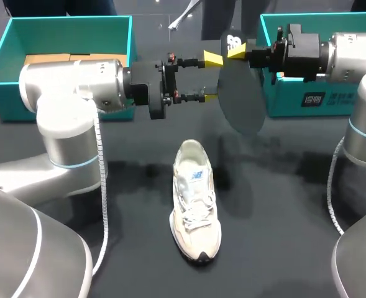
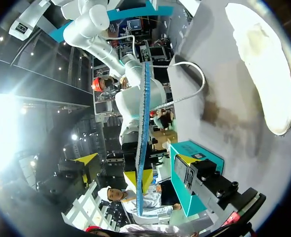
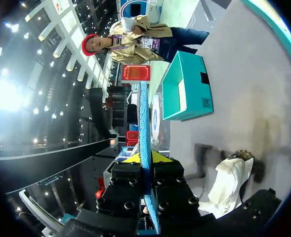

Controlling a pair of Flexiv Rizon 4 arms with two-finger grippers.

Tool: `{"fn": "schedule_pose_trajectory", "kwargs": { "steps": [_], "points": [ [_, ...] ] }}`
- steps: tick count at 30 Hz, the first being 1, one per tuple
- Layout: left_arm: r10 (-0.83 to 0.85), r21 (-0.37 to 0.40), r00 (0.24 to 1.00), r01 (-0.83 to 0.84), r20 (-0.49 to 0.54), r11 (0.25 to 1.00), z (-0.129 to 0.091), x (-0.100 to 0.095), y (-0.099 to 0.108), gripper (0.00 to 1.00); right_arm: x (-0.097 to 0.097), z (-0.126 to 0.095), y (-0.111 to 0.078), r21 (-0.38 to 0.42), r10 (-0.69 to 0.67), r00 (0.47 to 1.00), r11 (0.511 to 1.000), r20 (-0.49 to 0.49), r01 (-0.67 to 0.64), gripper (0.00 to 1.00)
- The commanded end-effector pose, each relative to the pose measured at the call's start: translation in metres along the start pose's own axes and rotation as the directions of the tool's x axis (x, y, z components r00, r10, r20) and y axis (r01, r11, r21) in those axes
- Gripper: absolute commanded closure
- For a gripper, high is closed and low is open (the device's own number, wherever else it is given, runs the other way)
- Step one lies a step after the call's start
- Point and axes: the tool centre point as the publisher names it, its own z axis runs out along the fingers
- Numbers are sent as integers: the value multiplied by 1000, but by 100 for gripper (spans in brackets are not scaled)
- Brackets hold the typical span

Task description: Take the shoe out of the shoebox, open the shoe tongue, remove and reinsert the insole, then place the shoe into the shoebox

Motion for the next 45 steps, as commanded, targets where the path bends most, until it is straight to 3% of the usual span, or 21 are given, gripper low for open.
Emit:
{"fn": "schedule_pose_trajectory", "kwargs": {
  "steps": [1,5,10,12,25,30,39,40,41,45],
  "points": [
    [-10,-8,1000,10,-2,1000,11,-1,2,14,1,1,0,0,0,1000,1000,5,0,100],
    [-17,-13,1000,17,0,1000,18,-3,0,36,1,1,0,0,0,1000,1000,5,0,100],
    [-20,7,1000,20,-4,1000,26,-3,-3,38,1,1,0,0,0,1000,1000,5,0,100],
    [-21,10,1000,21,-7,1000,28,-2,-3,49,1,1,0,0,0,1000,1000,5,0,100],
    [-22,11,1000,23,-21,1000,40,5,-2,76,1,1,0,0,0,1000,1000,5,0,100],
    [-23,3,999,23,-27,1000,43,8,1,99,1,1,0,0,0,1000,1000,5,0,100],
    [-18,0,999,18,-28,1000,43,8,0,100,1,1,0,0,0,1000,1000,5,0,100],
    [-16,0,999,16,-28,1000,42,8,0,100,1,0,0,0,-2,1000,1000,-2,2,76],
    [-14,0,1000,14,-28,1000,41,7,-1,100,2,-1,-1,4,-4,1000,1000,-7,4,0],
    [-8,0,1000,8,-30,1000,31,5,-4,100,4,-10,-5,-10,-25,1000,1000,-13,25,0]
  ]
}}
